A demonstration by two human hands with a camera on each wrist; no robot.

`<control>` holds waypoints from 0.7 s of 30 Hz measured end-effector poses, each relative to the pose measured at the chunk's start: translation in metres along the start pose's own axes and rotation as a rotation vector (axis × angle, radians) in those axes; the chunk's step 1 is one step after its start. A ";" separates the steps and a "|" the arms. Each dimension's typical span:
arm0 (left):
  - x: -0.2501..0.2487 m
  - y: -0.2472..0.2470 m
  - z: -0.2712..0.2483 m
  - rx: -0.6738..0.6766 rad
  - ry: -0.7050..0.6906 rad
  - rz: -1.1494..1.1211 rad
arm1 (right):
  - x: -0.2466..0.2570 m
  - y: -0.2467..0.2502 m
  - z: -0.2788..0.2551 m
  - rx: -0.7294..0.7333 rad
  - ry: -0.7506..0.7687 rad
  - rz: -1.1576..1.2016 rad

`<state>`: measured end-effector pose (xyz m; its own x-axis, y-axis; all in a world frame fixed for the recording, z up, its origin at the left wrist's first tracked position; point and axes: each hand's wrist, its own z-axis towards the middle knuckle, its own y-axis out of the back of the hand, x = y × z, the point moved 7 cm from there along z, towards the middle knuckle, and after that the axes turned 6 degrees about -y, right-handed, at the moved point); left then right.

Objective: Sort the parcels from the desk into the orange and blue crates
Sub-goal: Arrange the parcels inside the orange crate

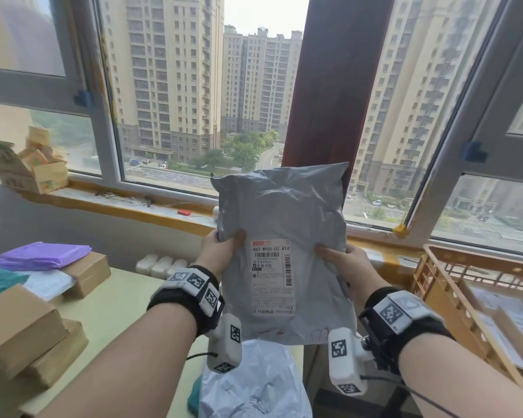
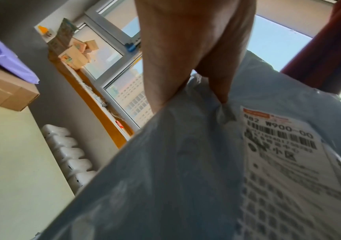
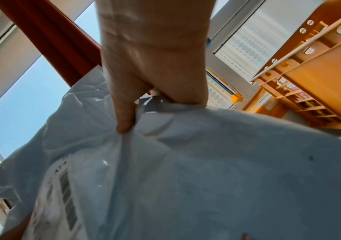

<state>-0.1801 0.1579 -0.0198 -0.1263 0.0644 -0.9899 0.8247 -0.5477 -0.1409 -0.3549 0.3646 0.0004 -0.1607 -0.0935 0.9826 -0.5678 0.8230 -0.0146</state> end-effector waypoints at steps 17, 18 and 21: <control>0.016 -0.039 0.002 0.087 0.032 -0.051 | -0.015 0.044 0.001 -0.121 0.008 -0.145; 0.018 -0.043 0.004 0.091 0.035 -0.055 | -0.017 0.048 0.000 -0.131 0.002 -0.176; 0.023 -0.056 0.008 0.100 0.031 -0.079 | -0.028 0.063 -0.005 -0.162 -0.031 -0.254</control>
<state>-0.2338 0.1837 -0.0343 -0.1703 0.1361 -0.9759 0.7537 -0.6200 -0.2180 -0.3823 0.4219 -0.0269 -0.0559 -0.3225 0.9449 -0.4576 0.8494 0.2628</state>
